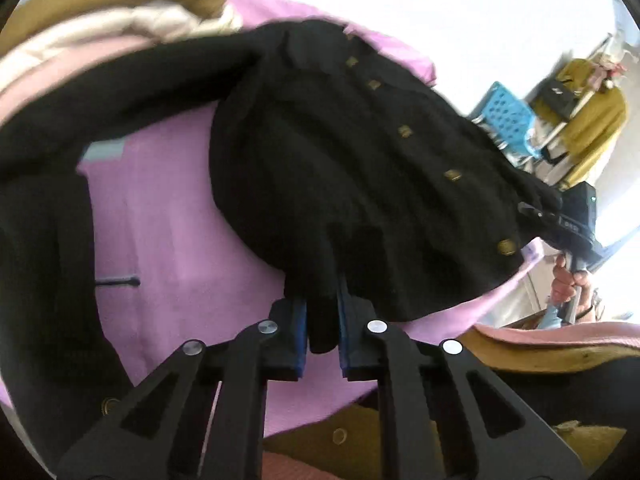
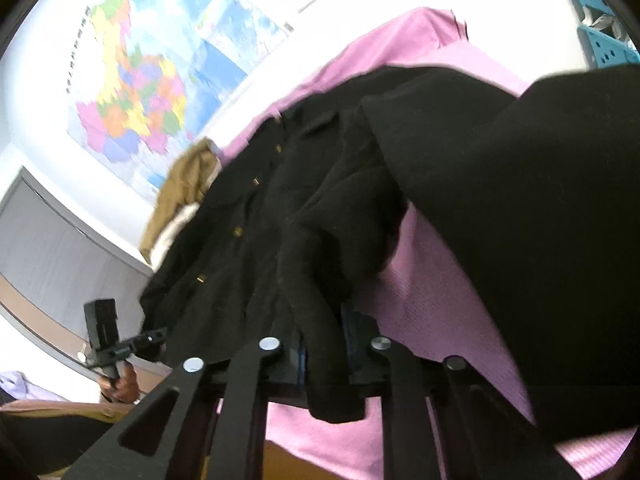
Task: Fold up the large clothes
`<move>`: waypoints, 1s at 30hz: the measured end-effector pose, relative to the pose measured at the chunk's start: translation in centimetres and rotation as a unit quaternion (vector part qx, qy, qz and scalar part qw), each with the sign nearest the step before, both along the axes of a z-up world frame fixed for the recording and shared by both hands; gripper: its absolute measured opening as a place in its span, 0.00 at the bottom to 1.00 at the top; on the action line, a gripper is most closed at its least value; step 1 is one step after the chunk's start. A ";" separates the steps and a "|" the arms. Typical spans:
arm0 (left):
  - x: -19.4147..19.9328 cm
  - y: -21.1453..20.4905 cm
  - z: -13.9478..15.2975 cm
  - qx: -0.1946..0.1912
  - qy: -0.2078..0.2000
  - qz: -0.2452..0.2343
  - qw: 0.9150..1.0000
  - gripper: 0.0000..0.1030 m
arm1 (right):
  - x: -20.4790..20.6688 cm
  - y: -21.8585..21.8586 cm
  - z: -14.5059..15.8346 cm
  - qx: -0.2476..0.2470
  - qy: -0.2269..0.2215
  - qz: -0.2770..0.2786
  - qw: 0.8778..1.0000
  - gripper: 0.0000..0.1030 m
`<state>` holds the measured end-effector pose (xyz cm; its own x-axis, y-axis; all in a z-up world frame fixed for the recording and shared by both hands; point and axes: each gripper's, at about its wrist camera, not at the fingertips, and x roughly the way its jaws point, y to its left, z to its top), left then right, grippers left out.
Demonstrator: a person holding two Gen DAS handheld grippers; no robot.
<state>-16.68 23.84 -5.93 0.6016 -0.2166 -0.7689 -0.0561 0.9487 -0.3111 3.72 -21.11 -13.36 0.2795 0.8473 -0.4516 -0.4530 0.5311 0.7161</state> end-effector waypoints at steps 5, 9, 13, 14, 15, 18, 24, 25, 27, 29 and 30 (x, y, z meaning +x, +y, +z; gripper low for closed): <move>-2.9 -1.5 4.6 -0.014 -0.060 -0.051 0.997 0.11 | -1.1 -3.1 2.6 0.034 -0.022 -0.019 0.999 0.08; -3.9 -2.3 5.2 0.062 -0.025 -0.063 0.996 0.15 | -1.6 -3.4 2.5 0.016 -0.017 -0.020 1.000 0.10; -1.9 -1.3 2.9 0.141 0.033 -0.034 0.989 0.51 | -0.8 -2.0 0.6 -0.092 0.001 -0.039 0.995 0.51; -1.7 -0.5 3.2 0.135 0.024 -0.019 0.990 0.52 | -0.8 -2.6 0.8 -0.085 0.002 -0.043 0.995 0.52; -1.7 0.0 3.6 0.117 0.011 -0.018 0.993 0.58 | -1.0 -3.3 1.4 -0.071 -0.003 -0.044 0.997 0.53; -1.9 1.0 6.0 0.089 -0.055 -0.008 0.994 0.71 | -2.7 -6.0 4.6 -0.053 -0.064 -0.053 0.995 0.59; 0.4 -1.2 7.3 0.107 -0.084 -0.024 0.990 0.74 | -3.9 -14.2 7.3 -0.037 -0.118 -0.217 0.968 0.82; 1.3 -1.9 7.2 0.109 -0.084 -0.032 0.990 0.74 | -3.5 -15.1 6.6 -0.044 -0.104 -0.239 0.964 0.84; 3.6 -3.2 6.6 0.110 -0.081 -0.051 0.989 0.75 | -2.0 -16.3 4.1 -0.054 -0.058 -0.268 0.960 0.88; 5.1 -4.1 6.1 0.101 -0.079 -0.068 0.989 0.75 | -0.5 -16.0 1.7 -0.050 -0.021 -0.253 0.966 0.89; 5.9 -4.7 6.0 0.096 -0.077 -0.079 0.989 0.75 | 0.2 -15.4 0.7 -0.039 -0.004 -0.243 0.969 0.90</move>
